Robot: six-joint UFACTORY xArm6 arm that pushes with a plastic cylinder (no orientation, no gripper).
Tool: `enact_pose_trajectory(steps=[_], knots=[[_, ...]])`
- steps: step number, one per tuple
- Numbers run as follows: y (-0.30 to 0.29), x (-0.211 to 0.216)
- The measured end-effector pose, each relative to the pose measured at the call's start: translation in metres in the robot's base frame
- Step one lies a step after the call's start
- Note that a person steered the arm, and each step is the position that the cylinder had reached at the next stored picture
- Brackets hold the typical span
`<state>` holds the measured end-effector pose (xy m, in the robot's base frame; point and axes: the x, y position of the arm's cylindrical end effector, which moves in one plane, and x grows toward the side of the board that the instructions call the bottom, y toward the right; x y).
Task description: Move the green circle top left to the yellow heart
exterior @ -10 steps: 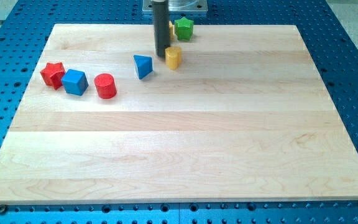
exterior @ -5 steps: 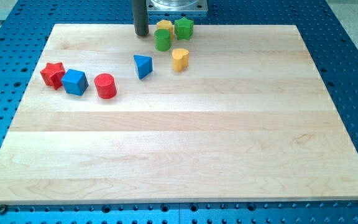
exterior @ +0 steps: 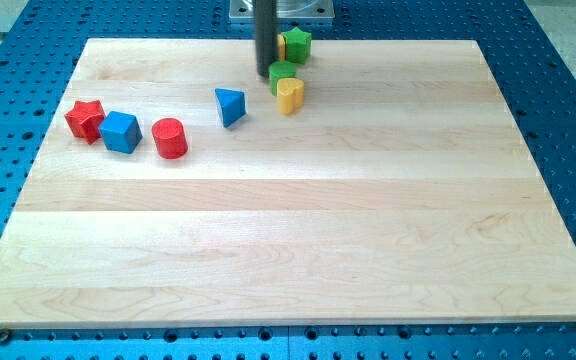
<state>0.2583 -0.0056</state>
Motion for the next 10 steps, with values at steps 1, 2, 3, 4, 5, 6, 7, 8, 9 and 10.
enact_pose_trajectory(steps=[1,2,3,4,5,6,7,8,9,10], knots=[[0.032,0.013],[0.099,0.029],[0.132,0.057],[0.070,0.037],[0.039,0.030],[0.065,0.041],[0.043,0.069],[0.009,0.053],[-0.005,0.035],[0.071,0.055]])
